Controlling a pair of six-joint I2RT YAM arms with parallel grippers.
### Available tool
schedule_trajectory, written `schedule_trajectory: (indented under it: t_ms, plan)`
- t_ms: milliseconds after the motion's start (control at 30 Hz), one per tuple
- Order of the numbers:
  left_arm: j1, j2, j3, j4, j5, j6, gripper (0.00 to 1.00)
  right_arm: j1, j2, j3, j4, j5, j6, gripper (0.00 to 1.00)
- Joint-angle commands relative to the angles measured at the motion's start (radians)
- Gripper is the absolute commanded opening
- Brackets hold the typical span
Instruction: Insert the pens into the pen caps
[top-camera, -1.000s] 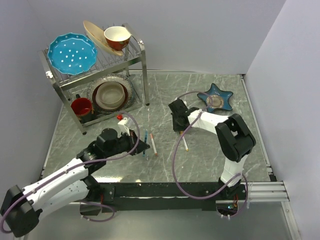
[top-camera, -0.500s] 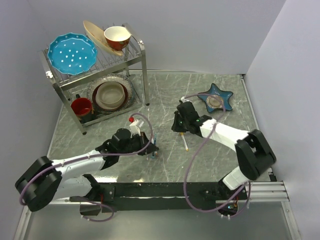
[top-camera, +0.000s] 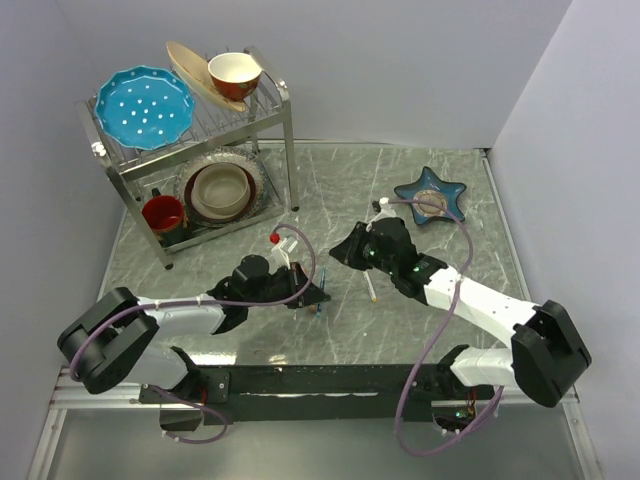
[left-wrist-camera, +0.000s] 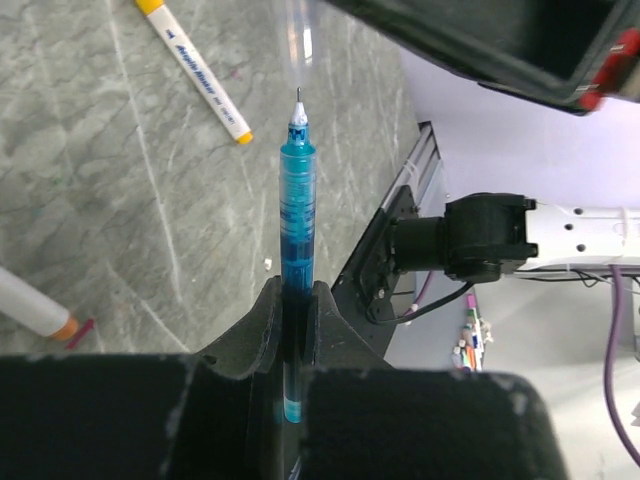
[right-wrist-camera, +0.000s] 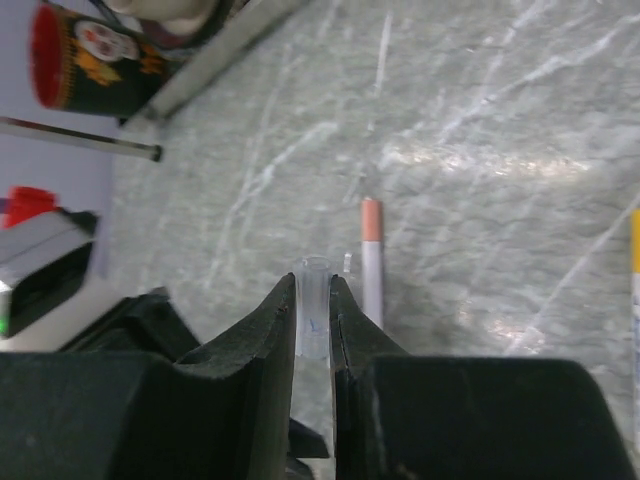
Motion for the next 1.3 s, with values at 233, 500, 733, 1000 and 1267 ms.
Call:
schedule_trajectory:
  t_ms: [233, 500, 733, 1000, 1267]
  plan:
    - [-0.007, -0.008, 0.047, 0.1, 0.038, -0.019, 0.01, 0.032, -0.067, 0.003, 0.107, 0.03, 0.059, 0.08]
    - [-0.007, -0.043, 0.047, 0.058, 0.02, 0.001, 0.01, 0.047, -0.084, -0.009, 0.103, 0.041, 0.052, 0.08]
    - [-0.007, -0.065, 0.048, 0.035, 0.009, 0.016, 0.01, 0.058, -0.106, -0.042, 0.103, 0.04, 0.039, 0.08]
    - [-0.007, -0.082, 0.053, 0.018, -0.009, 0.031, 0.01, 0.089, -0.147, -0.107, 0.115, 0.029, 0.064, 0.08]
    - [-0.007, -0.114, 0.067, -0.022, -0.037, 0.053, 0.01, 0.231, -0.208, -0.146, 0.09, 0.145, 0.102, 0.12]
